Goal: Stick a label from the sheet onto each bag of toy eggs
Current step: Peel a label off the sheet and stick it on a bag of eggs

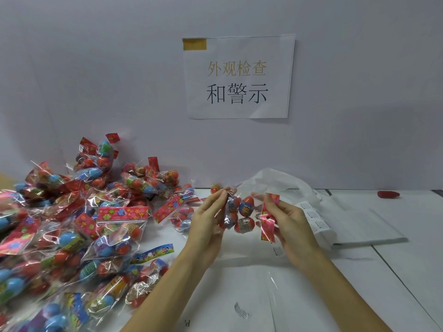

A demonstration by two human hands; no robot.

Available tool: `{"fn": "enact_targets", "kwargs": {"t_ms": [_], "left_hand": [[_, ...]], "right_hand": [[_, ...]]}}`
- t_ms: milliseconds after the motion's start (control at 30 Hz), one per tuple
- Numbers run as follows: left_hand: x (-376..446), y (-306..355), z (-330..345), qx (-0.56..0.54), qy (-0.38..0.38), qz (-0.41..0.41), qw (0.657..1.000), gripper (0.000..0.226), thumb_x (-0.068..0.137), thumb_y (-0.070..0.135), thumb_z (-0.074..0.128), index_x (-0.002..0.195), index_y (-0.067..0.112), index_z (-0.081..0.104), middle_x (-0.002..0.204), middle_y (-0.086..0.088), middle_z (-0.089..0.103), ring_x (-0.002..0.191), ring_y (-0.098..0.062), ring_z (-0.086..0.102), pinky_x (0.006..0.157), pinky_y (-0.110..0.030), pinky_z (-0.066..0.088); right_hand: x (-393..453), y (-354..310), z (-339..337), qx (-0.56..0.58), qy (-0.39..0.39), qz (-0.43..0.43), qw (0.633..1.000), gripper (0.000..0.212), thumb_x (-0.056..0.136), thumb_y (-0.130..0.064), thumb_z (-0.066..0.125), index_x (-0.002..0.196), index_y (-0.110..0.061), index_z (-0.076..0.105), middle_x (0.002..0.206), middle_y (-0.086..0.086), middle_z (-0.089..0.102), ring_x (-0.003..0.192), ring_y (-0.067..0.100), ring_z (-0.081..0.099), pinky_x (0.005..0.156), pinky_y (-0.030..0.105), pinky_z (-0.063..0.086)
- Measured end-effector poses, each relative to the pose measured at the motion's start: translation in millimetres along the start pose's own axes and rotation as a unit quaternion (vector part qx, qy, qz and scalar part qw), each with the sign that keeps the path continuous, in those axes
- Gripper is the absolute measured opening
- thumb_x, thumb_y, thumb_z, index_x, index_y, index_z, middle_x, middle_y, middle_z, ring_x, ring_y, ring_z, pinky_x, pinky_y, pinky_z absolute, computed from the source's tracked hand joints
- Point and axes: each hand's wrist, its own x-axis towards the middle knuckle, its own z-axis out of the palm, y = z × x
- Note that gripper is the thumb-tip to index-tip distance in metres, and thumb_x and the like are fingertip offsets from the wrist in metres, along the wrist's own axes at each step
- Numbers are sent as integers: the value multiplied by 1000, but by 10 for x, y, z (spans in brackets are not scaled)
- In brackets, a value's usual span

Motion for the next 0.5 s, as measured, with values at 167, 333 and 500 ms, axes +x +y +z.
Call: {"fn": "enact_targets", "kwargs": {"t_ms": [167, 333, 500], "left_hand": [[-37, 46, -33, 78, 27, 155, 984, 26, 80, 30, 77, 105, 23, 83, 111, -2, 80, 107, -13, 74, 84, -23, 61], [-129, -92, 31, 237, -142, 260, 925, 34, 87, 16, 83, 121, 20, 79, 123, 2, 73, 122, -18, 67, 99, -26, 56], [-96, -66, 45, 216, -4, 272, 938, 26, 88, 30, 79, 114, 27, 77, 104, 8, 77, 101, -9, 72, 84, -17, 57]], "right_hand": [[46, 32, -84, -114, 56, -123, 984, 29, 98, -41, 66, 93, -15, 79, 86, 3, 79, 82, 22, 76, 74, 33, 60], [-9, -22, 25, 48, -127, 51, 989, 57, 96, -62, 56, 121, -15, 76, 113, 18, 78, 104, 35, 76, 83, 40, 64], [4, 14, -47, 100, -106, 54, 988, 40, 97, -33, 64, 122, -3, 71, 116, 24, 75, 107, 41, 74, 87, 43, 63]]}}
